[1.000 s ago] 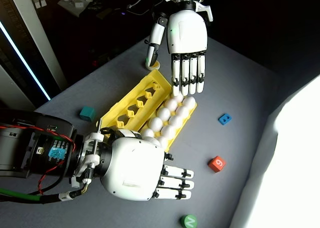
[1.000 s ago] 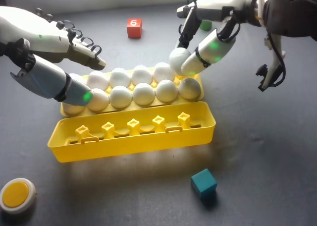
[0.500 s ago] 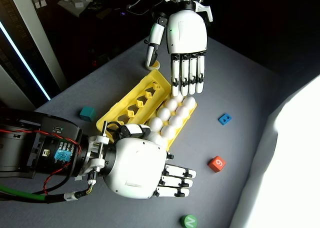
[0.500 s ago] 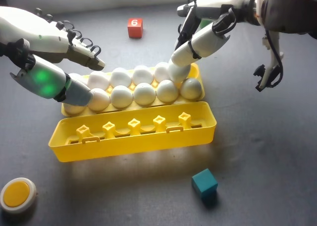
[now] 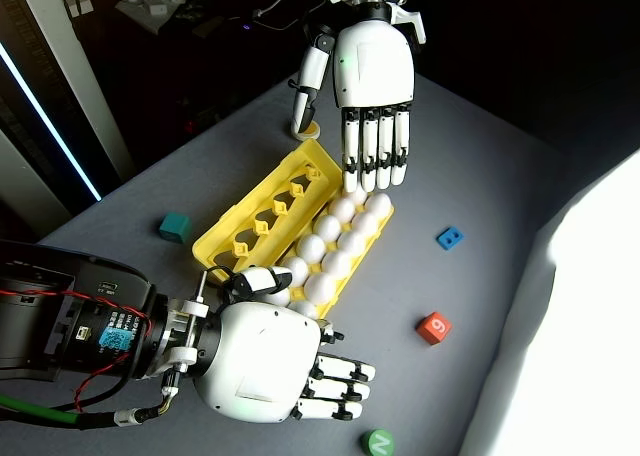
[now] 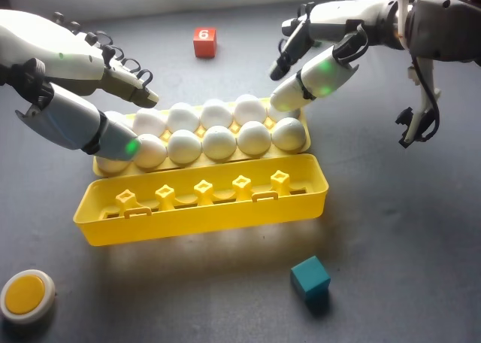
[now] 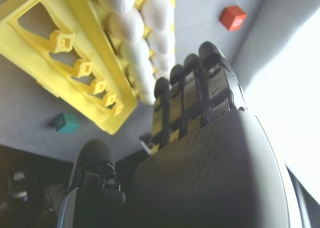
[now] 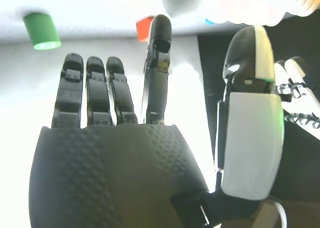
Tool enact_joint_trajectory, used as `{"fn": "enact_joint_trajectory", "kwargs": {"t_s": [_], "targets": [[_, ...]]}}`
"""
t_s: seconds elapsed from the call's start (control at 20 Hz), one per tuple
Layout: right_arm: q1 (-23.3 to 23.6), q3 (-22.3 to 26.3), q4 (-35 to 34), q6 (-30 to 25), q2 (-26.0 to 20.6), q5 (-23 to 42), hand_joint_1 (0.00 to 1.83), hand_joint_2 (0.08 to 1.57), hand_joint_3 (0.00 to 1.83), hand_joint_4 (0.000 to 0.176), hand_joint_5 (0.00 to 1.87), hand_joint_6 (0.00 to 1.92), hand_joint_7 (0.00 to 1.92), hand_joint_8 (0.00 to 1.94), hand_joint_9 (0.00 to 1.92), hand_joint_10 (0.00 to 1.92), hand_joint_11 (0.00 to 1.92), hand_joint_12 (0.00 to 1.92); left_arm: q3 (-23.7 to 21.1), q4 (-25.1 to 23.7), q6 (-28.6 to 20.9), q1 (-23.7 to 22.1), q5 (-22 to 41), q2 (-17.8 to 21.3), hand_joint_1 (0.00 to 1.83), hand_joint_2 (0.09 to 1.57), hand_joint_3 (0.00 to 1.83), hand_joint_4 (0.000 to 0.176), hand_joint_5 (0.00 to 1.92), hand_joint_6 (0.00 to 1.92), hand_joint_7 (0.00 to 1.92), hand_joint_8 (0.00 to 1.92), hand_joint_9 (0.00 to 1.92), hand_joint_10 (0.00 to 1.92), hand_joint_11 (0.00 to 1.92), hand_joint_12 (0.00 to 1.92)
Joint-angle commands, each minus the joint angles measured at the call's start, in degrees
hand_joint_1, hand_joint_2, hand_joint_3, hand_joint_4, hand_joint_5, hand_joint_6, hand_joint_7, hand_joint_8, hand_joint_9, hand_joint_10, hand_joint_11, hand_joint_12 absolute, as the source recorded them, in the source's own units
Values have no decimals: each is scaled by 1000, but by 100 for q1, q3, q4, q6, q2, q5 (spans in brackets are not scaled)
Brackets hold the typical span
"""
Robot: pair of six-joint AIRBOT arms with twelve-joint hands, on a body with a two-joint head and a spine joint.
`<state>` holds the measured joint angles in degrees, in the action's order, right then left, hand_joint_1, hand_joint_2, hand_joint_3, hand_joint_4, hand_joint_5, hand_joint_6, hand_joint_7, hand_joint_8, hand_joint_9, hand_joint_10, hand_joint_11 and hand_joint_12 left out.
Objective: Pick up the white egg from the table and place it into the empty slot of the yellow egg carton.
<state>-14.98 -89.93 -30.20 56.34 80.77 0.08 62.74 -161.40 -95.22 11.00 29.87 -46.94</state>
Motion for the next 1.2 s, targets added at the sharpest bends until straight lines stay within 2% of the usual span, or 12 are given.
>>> {"fn": "enact_joint_trajectory", "kwargs": {"t_s": [0.0, 0.1, 0.2, 0.35, 0.4, 0.45, 0.5, 0.55, 0.65, 0.75, 0.8, 1.15], "targets": [[99, -10, -28, -50, -91, 490, 552, 908, 0, 134, 552, 0, 66, 20, 0, 0, 0, 0, 20, 0, 0, -62, -419, 0, 0, 1283, 0, 0, 226, 5, 198, 5, 153, 5, 0, 318], [191, 78, 86, -47, -298, 439, 530, 905, 0, 118, 362, 0, 6, 0, 0, 0, 0, 0, 22, 0, 0, -61, -403, 0, 0, 1295, 3, 0, 219, 3, 188, 3, 140, 1, 0, 283], [227, 337, 389, -47, -613, 502, 537, 861, 0, 126, 222, 0, 0, 0, 0, 0, 0, 0, 22, 0, 0, -61, -403, 1, 0, 1291, 1, 0, 204, 0, 170, 0, 131, 0, 0, 277], [198, 950, 639, -24, -1216, 582, 513, 827, 0, 114, 113, 0, 0, 0, 0, 0, 0, 0, 27, -1, 0, -61, -403, 2, 0, 1293, 0, 0, 209, 0, 172, 1, 133, 1, 0, 290], [148, 1275, 788, -18, -1545, 628, 445, 818, 0, 99, 99, 0, 0, 0, 0, 0, 0, 0, 37, -1, 0, -61, -403, 4, 0, 1291, 0, 0, 211, 1, 180, 5, 138, 4, 0, 288], [134, 1439, 899, -16, -1713, 632, 389, 851, 0, 62, 73, 0, 0, 0, 0, 0, 0, 0, 46, -1, 0, -61, -403, 5, 0, 1293, 0, 0, 213, 2, 185, 7, 142, 5, 0, 288], [112, 1710, 1204, -9, -1988, 632, 377, 858, 0, 55, 68, 0, 0, 0, 0, 0, 0, 0, 74, -3, 0, -54, -403, 4, 0, 1293, 0, 0, 214, 2, 186, 7, 142, 5, 0, 288], [111, 1858, 1371, 0, -2139, 633, 329, 931, 20, 19, 79, 4, 25, 9, 0, 0, 0, 0, 92, -11, 0, -37, -403, 4, 0, 1289, 0, 0, 235, 3, 203, 5, 159, 6, 0, 359], [49, 2254, 1575, 49, -2568, 687, 246, 1021, 24, 0, 95, 4, 61, 6, 14, 4, 18, 14, 110, -11, 0, -4, -402, 6, 0, 1290, 0, 0, 235, 3, 211, 3, 171, 5, 0, 382], [-109, 2634, 1956, 50, -2958, 935, 98, 1146, 19, 0, 114, 4, 92, 5, 52, 9, 29, 33, 115, -33, 1, -6, -392, 14, 0, 1294, 2, 0, 215, 2, 183, 2, 140, 4, 0, 321], [-160, 2786, 2133, 51, -3122, 1092, 63, 1187, 0, 0, 145, 6, 126, 2, 82, 7, 5, 204, 140, -45, 1, -14, -391, 14, 0, 1298, 2, 0, 207, 0, 166, 1, 123, 1, 0, 286], [-703, 3580, 2713, 79, -4020, 2051, 30, 1218, 2, 0, 167, 2, 134, 1, 109, 5, 0, 343, 170, -114, 1, -116, -382, 15, 0, 1298, 1, 0, 211, 0, 168, 2, 132, 1, 0, 322]]}}
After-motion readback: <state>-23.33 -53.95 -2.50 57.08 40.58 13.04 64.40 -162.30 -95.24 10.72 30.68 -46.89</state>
